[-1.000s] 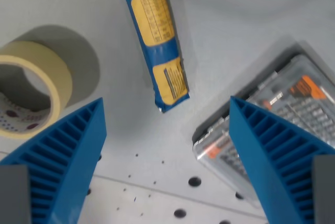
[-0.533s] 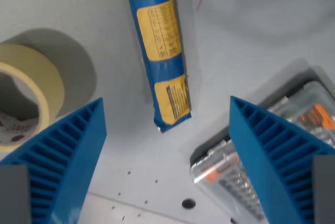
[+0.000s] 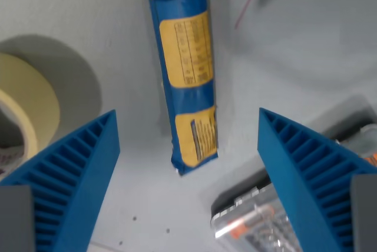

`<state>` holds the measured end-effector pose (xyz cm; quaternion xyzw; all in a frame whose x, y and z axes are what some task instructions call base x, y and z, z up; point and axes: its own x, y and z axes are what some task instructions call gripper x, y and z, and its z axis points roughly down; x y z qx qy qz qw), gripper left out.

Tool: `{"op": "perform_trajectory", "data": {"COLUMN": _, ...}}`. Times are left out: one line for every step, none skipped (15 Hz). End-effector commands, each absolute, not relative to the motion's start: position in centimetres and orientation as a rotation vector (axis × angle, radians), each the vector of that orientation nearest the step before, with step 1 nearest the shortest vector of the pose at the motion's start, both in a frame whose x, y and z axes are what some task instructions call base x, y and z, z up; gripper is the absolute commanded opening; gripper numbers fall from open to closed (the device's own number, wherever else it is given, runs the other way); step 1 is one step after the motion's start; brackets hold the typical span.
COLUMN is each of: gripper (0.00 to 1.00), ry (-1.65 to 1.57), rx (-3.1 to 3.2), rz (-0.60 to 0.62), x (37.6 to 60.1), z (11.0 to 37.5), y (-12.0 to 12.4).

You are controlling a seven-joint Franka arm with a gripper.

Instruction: Move above the blue bag

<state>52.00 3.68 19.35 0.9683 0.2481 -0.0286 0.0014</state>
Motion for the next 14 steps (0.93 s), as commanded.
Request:
{"op": "perform_trajectory", "data": {"gripper": 1.0, "ry": 0.9, "rx": 2.958, "rz": 0.038, "x": 51.7, "z": 18.0, "y": 3.9}}
{"op": "perform_trajectory", "data": {"gripper": 1.0, "ry": 0.9, "rx": 2.959, "rz": 0.036, "x": 51.7, "z": 17.6, "y": 3.9}}
{"op": "perform_trajectory", "data": {"gripper": 1.0, "ry": 0.898, "rx": 2.959, "rz": 0.039, "x": 51.7, "z": 17.2, "y": 4.0}}
{"op": "perform_trajectory", "data": {"gripper": 1.0, "ry": 0.894, "rx": 2.959, "rz": 0.038, "x": 51.7, "z": 16.9, "y": 4.0}}
{"op": "perform_trajectory", "data": {"gripper": 1.0, "ry": 0.89, "rx": 2.959, "rz": 0.039, "x": 51.7, "z": 16.7, "y": 4.0}}
{"op": "perform_trajectory", "data": {"gripper": 1.0, "ry": 0.889, "rx": 2.959, "rz": 0.04, "x": 51.7, "z": 16.5, "y": 4.0}}
{"op": "perform_trajectory", "data": {"gripper": 1.0, "ry": 0.886, "rx": 2.961, "rz": 0.038, "x": 51.6, "z": 16.3, "y": 4.1}}
{"op": "perform_trajectory", "data": {"gripper": 1.0, "ry": 0.882, "rx": 2.962, "rz": 0.041, "x": 51.6, "z": 16.2, "y": 4.1}}
{"op": "perform_trajectory", "data": {"gripper": 1.0, "ry": 0.878, "rx": 2.963, "rz": 0.042, "x": 51.6, "z": 16.2, "y": 4.1}}
{"op": "perform_trajectory", "data": {"gripper": 1.0, "ry": 0.874, "rx": 2.965, "rz": 0.045, "x": 51.5, "z": 16.1, "y": 4.1}}
{"op": "perform_trajectory", "data": {"gripper": 1.0, "ry": 0.871, "rx": 2.966, "rz": 0.047, "x": 51.5, "z": 16.0, "y": 4.1}}
{"op": "perform_trajectory", "data": {"gripper": 1.0, "ry": 0.868, "rx": 2.967, "rz": 0.049, "x": 51.5, "z": 16.0, "y": 4.1}}
{"op": "perform_trajectory", "data": {"gripper": 1.0, "ry": 0.868, "rx": 2.967, "rz": 0.049, "x": 51.5, "z": 16.0, "y": 4.1}}
{"op": "perform_trajectory", "data": {"gripper": 1.0, "ry": 0.868, "rx": 2.967, "rz": 0.049, "x": 51.5, "z": 16.0, "y": 4.1}}
